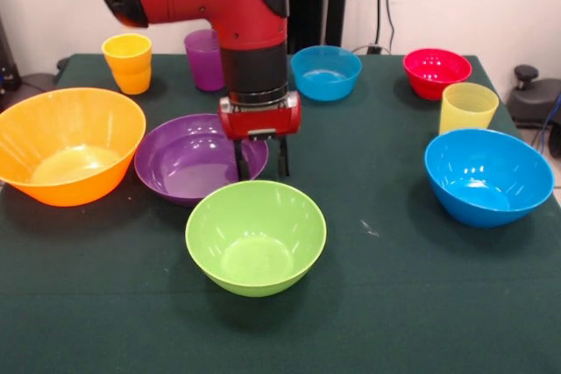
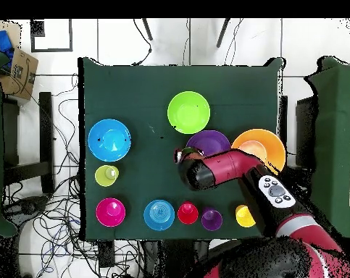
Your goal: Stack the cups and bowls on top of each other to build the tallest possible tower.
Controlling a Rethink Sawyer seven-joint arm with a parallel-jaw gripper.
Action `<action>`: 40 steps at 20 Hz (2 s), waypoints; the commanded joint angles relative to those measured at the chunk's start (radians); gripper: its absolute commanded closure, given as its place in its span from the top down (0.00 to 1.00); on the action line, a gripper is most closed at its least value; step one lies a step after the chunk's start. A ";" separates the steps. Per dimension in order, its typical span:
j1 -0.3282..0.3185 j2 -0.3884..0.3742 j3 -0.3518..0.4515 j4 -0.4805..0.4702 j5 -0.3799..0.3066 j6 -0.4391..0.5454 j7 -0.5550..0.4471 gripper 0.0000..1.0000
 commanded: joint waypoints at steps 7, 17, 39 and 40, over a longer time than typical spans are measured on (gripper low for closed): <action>-0.081 0.171 0.143 -0.163 -0.152 0.139 -0.374 1.00; -0.070 0.152 0.150 -0.159 -0.151 0.157 -0.360 0.00; 0.029 0.056 0.079 -0.120 -0.152 0.195 -0.225 0.00; 0.033 0.053 0.077 -0.117 -0.151 0.197 -0.224 0.00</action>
